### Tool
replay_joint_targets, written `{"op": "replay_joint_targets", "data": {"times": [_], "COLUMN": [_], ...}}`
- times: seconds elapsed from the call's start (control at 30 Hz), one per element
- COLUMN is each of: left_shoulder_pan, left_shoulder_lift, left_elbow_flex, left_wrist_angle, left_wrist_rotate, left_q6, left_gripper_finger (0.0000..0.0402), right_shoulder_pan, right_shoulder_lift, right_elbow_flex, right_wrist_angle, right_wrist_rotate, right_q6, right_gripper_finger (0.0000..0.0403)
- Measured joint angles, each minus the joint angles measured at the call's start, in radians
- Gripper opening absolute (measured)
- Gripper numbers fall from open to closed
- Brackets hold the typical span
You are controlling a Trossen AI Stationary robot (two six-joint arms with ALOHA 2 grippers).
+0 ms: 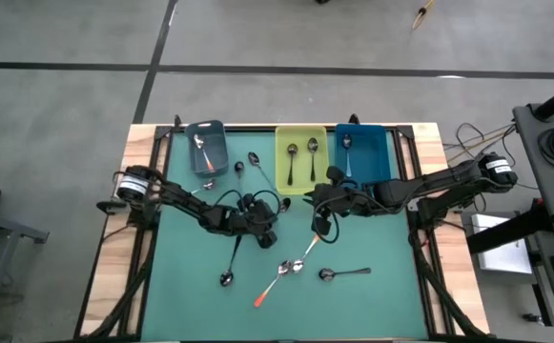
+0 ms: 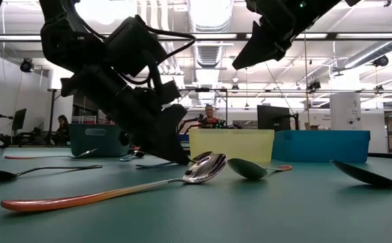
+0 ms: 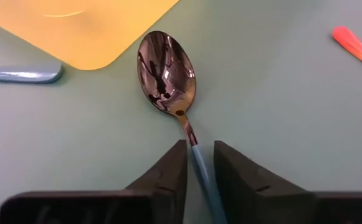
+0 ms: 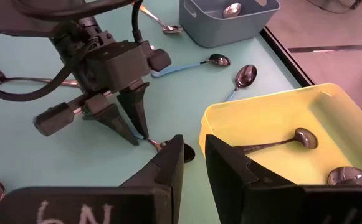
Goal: Sort silverware by color (type)
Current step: Put the blue spoon into the blue bin
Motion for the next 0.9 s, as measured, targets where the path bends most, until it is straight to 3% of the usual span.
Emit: {"op": "replay_joint_targets", "data": {"times": [0.2,0.6,0.9], "left_shoulder_pan": [0.0,-0.034,-0.066], "left_shoulder_lift": [0.0,-0.048,-0.18], "left_elbow_flex": [0.0,-0.006,-0.006], "left_wrist_angle": [-0.001,-0.027,-0.039], "left_wrist_rotate": [0.001,-0.008,-0.155], "left_q6": [-0.016,0.024,0.084], "left_gripper_finger": [0.0006,0.0002,0.0001], "right_shoulder_pan": [0.0,0.0,-0.002], "right_shoulder_lift": [0.0,0.0,0.0], "right_elbow_flex": [0.0,0.0,0.0], "right_wrist_angle": [0.001,0.001,0.038], "right_wrist_rotate": [0.0,0.0,0.026], "right_q6": [0.001,0.041,0.212], "right_gripper_finger": [0.0059,0.0059,0.0059]}}
